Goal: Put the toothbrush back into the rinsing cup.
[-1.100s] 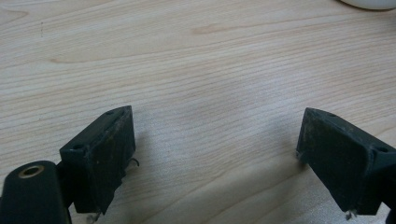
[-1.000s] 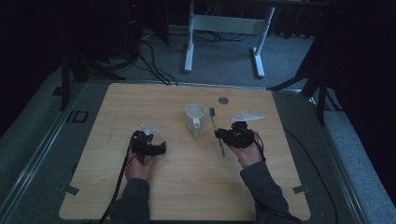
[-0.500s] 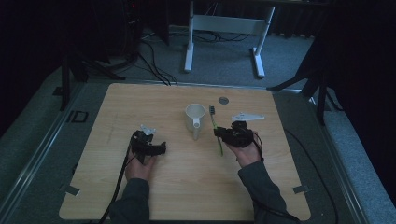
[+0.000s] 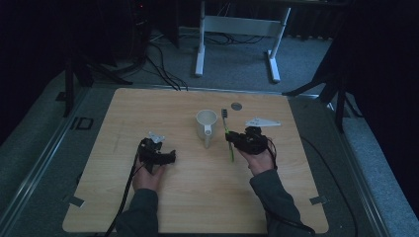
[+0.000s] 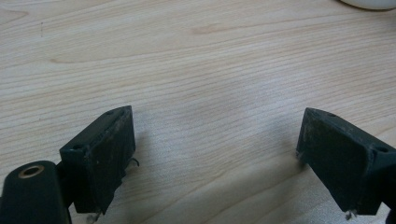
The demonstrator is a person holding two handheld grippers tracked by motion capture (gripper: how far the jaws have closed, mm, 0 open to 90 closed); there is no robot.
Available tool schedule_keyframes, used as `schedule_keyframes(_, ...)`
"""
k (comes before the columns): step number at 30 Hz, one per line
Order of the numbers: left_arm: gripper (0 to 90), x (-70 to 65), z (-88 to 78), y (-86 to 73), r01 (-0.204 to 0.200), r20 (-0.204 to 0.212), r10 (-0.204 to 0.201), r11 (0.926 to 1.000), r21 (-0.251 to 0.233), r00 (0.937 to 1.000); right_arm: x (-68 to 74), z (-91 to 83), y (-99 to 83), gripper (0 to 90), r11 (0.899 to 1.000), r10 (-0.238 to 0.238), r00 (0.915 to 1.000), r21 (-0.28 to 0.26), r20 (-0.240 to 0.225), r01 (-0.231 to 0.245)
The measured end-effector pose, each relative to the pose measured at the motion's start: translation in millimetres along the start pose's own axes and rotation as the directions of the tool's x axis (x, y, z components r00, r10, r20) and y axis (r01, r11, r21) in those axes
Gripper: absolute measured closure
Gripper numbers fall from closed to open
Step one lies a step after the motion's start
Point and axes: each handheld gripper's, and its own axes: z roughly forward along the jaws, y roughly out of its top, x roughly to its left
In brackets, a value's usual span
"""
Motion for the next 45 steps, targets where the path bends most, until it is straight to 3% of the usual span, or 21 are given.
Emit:
schedule_keyframes(14,11.8,0.0,0.0,0.0,0.0,0.0,0.0,1.0,0.0,1.0,-1.8,-0.9,1.1,78.7,0.998,0.033,0.9994,-0.054,-0.011,-0.033)
schedule_keyframes(45,11.8,0.0,-0.1,0.0,-0.001,0.0,0.001,1.0,0.001,1.0,2.1,0.8,8.8,78.7,0.993,0.021,0.9997,-0.114,-0.011,-0.022)
